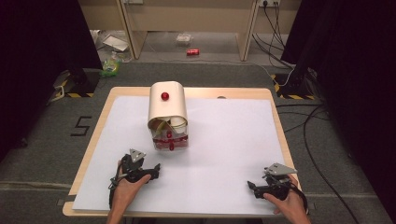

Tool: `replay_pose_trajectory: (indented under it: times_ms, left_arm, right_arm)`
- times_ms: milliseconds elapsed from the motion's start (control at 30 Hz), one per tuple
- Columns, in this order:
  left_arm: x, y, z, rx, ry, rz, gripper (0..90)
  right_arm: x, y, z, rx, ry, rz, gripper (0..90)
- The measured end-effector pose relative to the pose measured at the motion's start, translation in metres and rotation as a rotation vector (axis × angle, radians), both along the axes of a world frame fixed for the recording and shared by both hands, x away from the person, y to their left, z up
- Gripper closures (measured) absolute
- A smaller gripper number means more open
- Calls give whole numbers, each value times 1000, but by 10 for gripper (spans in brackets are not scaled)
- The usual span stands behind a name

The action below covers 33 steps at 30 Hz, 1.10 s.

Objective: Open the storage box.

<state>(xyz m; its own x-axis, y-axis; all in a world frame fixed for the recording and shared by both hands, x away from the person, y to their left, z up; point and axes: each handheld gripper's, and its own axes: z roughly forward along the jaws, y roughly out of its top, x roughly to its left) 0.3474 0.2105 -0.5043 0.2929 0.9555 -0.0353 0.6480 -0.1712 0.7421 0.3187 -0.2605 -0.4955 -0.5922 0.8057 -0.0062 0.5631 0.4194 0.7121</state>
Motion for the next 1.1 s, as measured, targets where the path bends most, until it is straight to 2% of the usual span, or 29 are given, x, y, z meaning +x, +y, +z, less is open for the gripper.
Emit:
replay_pose_trajectory:
  times_ms: [233, 467, 500, 533, 600, 700, 967, 1100]
  left_arm:
    - [0, 0, 0, 1, 0, 0, 65]
    - [-1, 2, 1, -20, -8, 3, 92]
    - [-2, 3, 1, -30, -13, -17, 94]
    - [-2, 3, 2, -34, -18, -28, 144]
    - [-3, 2, 2, -29, -24, -44, 163]
    - [-4, 0, 2, -21, -35, -51, 157]
    - [-9, -2, 12, -47, -81, -55, 163]
    - [-12, -6, 16, -61, -102, -76, 172]
  right_arm:
    - [0, 0, 0, 1, 1, -1, 115]
    - [0, 0, 0, 0, 0, 0, 115]
    - [0, 0, 0, 0, 0, 0, 115]
    - [0, 0, 0, -1, -1, 0, 115]
    - [0, 0, 0, -1, -1, 1, 115]
    - [0, 0, 0, 0, 0, 0, 115]
    - [0, 0, 0, 0, 0, 0, 115]
    - [0, 0, 0, 1, 0, -1, 115]
